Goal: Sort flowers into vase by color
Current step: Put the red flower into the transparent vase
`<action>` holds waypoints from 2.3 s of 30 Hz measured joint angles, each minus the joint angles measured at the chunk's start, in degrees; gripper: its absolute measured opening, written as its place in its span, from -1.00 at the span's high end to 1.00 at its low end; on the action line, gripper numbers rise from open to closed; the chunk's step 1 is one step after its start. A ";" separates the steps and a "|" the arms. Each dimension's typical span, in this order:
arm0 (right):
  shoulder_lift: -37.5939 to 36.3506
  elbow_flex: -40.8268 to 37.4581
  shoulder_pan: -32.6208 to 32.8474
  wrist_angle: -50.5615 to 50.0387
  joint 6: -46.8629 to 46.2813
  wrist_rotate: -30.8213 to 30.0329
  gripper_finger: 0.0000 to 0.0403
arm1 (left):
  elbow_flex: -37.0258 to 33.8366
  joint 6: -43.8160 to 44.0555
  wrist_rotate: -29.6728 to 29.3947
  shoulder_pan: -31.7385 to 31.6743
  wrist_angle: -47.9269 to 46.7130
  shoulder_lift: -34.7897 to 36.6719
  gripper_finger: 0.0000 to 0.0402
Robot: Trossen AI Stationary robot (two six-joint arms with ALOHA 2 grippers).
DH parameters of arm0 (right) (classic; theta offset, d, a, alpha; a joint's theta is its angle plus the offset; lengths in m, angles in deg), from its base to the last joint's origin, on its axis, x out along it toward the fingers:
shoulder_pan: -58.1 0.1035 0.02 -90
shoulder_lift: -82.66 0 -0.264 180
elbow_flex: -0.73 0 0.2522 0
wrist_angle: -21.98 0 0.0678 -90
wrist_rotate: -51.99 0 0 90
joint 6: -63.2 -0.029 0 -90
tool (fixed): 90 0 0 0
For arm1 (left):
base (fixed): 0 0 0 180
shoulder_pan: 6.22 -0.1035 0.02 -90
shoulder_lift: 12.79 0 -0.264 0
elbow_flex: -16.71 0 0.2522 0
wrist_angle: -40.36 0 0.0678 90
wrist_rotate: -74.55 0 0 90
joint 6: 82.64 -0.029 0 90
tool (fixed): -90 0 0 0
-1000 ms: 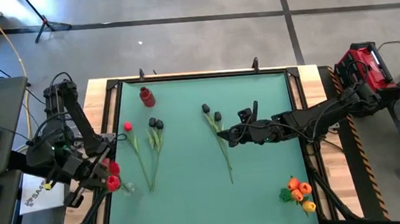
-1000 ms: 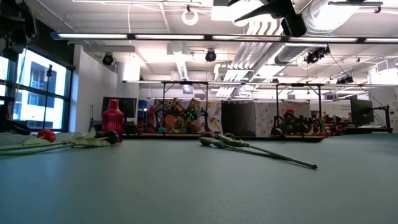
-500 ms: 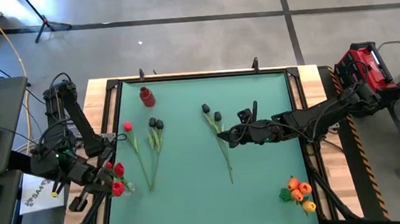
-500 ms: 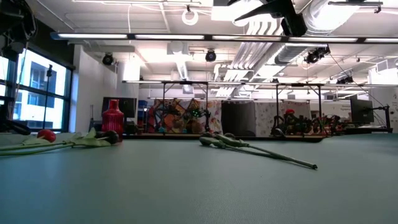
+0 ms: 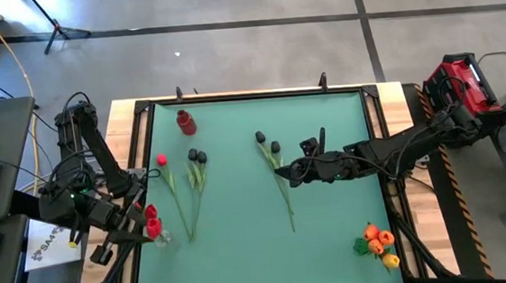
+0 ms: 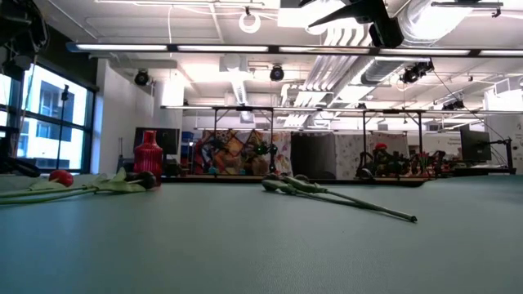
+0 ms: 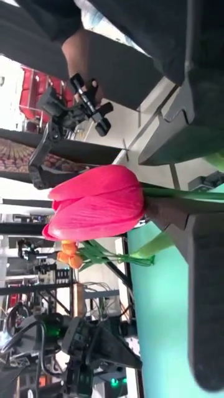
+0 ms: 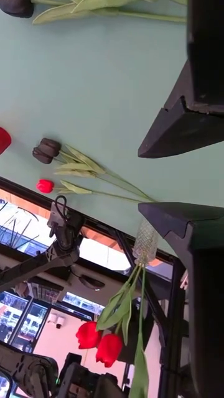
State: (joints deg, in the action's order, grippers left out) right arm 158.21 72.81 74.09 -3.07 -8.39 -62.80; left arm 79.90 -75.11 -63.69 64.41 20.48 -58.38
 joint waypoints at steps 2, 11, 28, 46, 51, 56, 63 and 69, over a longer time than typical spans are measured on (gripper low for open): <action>0.00 0.00 0.00 0.00 0.02 0.29 0.43 | 0.00 1.27 -0.31 0.00 0.08 0.29 0.53; -0.01 0.00 0.00 0.00 0.02 1.04 0.43 | 0.00 6.68 0.25 0.04 -0.58 2.93 0.32; -0.02 0.00 0.00 -0.02 0.03 1.60 0.43 | 0.22 18.76 3.87 0.00 -8.73 6.09 0.37; -0.02 0.00 0.00 -0.09 0.87 3.41 0.43 | 7.59 34.33 11.66 0.00 -26.30 6.17 0.37; -0.02 0.00 0.00 -0.57 1.09 3.38 0.43 | 8.15 37.88 14.63 0.00 -29.21 6.12 0.37; -0.02 0.00 -0.26 -1.21 0.96 4.07 0.43 | 8.17 38.90 14.66 0.00 -29.10 6.12 0.37; -0.02 0.00 -0.26 -1.20 0.91 4.91 0.43 | 8.17 42.77 15.21 0.00 -29.17 6.12 0.32; -0.02 0.00 -0.26 -1.31 1.52 5.35 0.43 | 8.17 44.52 16.69 -0.09 -29.18 6.12 0.21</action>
State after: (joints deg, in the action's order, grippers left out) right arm 158.19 72.81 73.83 -4.38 -6.87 -57.46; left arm 88.08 -30.59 -47.01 64.32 -8.70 -52.26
